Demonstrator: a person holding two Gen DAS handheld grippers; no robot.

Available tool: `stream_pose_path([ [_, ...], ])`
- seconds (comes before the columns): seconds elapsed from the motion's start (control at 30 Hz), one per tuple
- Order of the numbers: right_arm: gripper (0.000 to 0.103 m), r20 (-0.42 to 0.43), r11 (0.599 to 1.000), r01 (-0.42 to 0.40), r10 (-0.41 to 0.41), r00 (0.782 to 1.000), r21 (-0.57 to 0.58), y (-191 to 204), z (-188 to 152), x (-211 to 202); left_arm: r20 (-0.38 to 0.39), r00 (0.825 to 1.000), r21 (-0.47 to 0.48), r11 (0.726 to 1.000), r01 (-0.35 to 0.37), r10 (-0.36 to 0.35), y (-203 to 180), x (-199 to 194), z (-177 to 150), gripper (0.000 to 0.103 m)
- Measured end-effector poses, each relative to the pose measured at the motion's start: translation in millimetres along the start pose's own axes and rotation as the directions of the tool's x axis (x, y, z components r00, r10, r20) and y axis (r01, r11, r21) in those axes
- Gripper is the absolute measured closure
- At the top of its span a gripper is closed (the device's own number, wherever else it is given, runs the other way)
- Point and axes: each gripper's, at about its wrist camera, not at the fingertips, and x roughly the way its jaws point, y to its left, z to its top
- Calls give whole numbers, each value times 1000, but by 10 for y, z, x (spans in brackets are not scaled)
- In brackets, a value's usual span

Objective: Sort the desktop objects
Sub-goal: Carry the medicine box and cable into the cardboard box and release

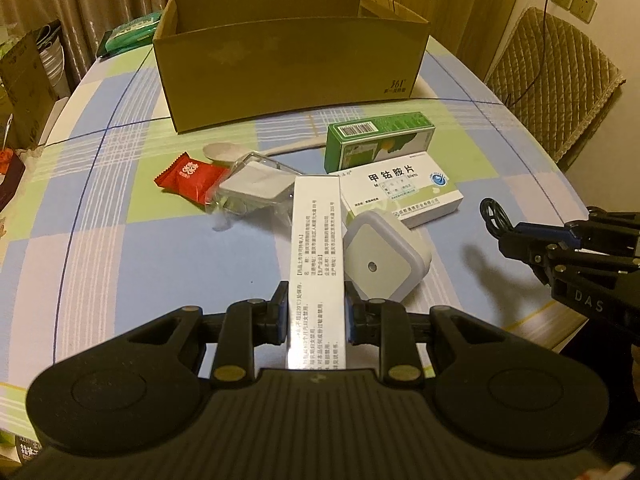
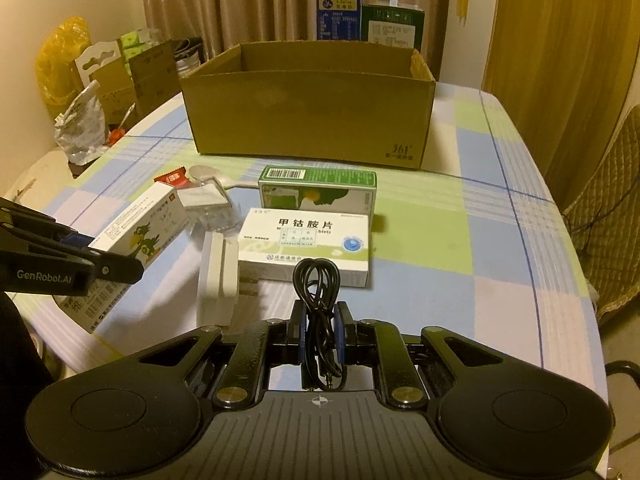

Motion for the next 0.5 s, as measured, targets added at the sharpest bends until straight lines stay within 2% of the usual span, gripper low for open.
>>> stream_pose_path([
  [0.3,93,23,1000,1,-1,1000,-6,21,96,-91,29,1000,5,1000,5,-5,-11,-119,78,82],
  [0.5,93,65,1000,2,-2,998,-1,-37,330,-148,54,998,7,1000,14,-15,-11,-187,211,82],
])
